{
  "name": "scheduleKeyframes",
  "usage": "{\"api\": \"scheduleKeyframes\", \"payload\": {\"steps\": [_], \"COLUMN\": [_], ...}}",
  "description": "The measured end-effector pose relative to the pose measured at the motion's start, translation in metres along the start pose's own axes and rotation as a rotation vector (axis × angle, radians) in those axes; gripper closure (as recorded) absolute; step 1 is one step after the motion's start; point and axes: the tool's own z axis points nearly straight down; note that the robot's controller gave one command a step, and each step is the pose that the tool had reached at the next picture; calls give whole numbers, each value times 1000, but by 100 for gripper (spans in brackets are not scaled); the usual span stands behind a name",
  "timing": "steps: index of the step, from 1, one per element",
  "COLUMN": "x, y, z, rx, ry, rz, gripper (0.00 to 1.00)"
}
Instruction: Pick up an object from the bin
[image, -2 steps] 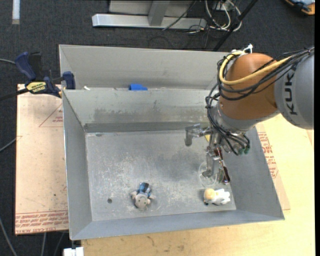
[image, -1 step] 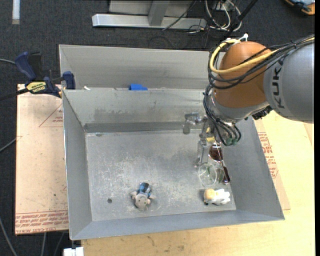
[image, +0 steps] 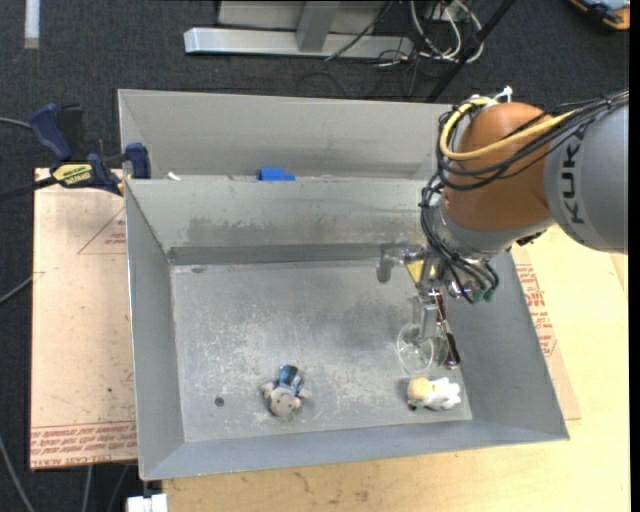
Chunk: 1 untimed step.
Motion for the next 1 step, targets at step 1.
{"api": "scheduleKeyframes", "payload": {"steps": [1], "x": [-12], "y": [-24], "z": [0], "rx": [7], "ry": [3], "rz": [-71], "gripper": [0]}}
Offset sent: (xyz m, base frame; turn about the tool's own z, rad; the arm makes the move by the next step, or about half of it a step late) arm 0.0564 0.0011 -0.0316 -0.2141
